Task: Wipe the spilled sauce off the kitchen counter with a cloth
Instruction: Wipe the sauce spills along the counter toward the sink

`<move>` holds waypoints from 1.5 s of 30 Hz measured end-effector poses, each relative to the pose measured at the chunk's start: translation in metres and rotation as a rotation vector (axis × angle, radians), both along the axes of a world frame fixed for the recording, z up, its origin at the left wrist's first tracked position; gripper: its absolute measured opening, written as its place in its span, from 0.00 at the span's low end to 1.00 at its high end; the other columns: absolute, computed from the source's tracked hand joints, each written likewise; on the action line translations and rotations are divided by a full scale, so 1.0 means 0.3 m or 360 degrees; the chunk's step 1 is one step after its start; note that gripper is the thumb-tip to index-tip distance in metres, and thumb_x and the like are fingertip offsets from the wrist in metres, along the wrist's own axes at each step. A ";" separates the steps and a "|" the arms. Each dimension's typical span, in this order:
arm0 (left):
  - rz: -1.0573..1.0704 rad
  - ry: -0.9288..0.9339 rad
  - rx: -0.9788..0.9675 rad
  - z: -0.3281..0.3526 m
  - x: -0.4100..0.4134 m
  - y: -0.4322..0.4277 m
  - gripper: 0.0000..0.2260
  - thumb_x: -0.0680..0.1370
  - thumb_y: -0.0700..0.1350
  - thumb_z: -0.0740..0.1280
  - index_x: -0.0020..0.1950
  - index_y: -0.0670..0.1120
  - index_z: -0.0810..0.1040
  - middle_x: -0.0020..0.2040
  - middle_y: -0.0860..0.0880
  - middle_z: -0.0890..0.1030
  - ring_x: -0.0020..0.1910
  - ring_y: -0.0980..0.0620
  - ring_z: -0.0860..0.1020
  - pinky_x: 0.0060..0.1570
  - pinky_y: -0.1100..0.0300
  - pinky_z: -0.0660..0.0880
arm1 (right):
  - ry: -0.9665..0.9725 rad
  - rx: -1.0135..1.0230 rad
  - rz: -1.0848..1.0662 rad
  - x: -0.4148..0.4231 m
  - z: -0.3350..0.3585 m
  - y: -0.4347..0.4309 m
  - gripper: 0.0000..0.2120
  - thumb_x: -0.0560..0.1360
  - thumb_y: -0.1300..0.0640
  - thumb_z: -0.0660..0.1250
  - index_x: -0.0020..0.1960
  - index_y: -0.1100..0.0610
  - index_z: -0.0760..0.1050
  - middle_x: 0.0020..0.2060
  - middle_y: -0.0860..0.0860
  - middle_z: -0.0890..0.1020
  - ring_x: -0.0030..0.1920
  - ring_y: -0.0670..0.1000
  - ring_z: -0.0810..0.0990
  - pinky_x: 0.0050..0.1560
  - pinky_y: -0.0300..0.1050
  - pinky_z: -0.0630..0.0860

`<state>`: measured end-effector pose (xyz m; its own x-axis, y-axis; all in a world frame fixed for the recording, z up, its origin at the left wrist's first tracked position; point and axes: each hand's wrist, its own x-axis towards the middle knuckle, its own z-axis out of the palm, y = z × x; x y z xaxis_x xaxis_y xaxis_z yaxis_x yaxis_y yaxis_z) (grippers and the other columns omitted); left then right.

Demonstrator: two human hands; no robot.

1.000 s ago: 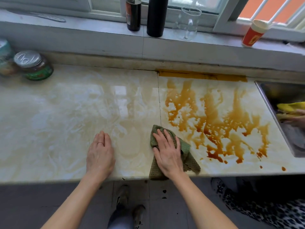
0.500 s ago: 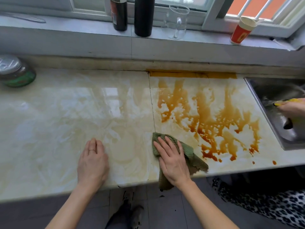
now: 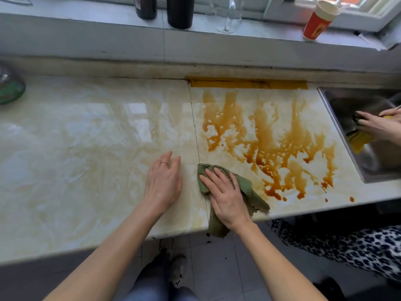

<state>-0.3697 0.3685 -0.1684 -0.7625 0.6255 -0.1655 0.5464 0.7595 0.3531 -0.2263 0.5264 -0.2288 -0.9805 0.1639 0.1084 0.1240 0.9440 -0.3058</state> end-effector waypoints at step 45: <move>-0.0281 -0.0037 -0.0225 -0.064 -0.201 0.142 0.30 0.80 0.49 0.53 0.77 0.46 0.40 0.78 0.48 0.42 0.76 0.45 0.41 0.73 0.45 0.48 | -0.0128 -0.0060 -0.0441 -0.215 0.068 0.022 0.33 0.72 0.58 0.55 0.78 0.54 0.59 0.78 0.54 0.58 0.78 0.54 0.53 0.76 0.57 0.53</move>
<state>-0.4301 0.4112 -0.1877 -0.6379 0.7183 -0.2776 0.6683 0.6955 0.2640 -0.2909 0.5328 -0.2085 -0.9030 0.4292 0.0209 0.4008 0.8588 -0.3190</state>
